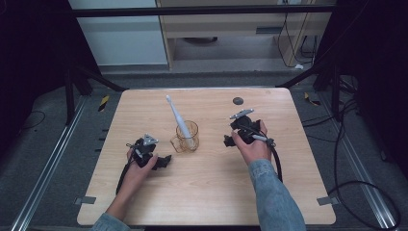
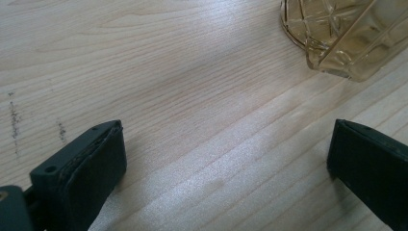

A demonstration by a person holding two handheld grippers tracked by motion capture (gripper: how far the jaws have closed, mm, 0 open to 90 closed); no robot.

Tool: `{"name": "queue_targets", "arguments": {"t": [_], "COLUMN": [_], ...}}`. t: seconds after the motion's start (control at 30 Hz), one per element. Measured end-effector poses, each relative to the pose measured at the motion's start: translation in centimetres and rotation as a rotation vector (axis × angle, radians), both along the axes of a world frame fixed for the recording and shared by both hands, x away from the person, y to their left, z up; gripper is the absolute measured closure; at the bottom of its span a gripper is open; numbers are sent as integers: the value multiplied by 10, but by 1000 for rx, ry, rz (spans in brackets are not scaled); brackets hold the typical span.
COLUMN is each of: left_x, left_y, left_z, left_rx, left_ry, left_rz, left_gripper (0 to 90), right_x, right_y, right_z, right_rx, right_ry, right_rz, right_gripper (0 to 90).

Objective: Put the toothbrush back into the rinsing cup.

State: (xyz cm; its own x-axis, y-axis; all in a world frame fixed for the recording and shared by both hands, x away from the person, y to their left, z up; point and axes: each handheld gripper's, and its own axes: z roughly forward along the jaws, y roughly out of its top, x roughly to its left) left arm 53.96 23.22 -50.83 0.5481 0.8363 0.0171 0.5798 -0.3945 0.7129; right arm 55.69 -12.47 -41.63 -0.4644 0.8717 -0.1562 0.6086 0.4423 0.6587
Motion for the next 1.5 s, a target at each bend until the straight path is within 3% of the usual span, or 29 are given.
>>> {"name": "queue_targets", "arguments": {"t": [0.53, 0.97, 1.07, 1.5], "left_x": [0, 0, 0, 0], "left_y": [0, 0, 0, 0], "left_z": [0, 0, 0, 0], "left_rx": [0, 2, 2, 2], "left_ry": [0, 1, 0, 1], "left_rz": [0, -1, -1, -2], "left_gripper": [0, 0, 0, 0], "right_x": [-2, 1, 3, 14], "right_y": [-36, -68, -73, -86], "right_z": [-19, -40, -43, -57], "right_rx": [34, 62, 42, 77], "right_ry": [30, 49, 48, 39], "right_rz": [-68, -164, -177, -226], "right_gripper": [75, 89, 89, 92]}}
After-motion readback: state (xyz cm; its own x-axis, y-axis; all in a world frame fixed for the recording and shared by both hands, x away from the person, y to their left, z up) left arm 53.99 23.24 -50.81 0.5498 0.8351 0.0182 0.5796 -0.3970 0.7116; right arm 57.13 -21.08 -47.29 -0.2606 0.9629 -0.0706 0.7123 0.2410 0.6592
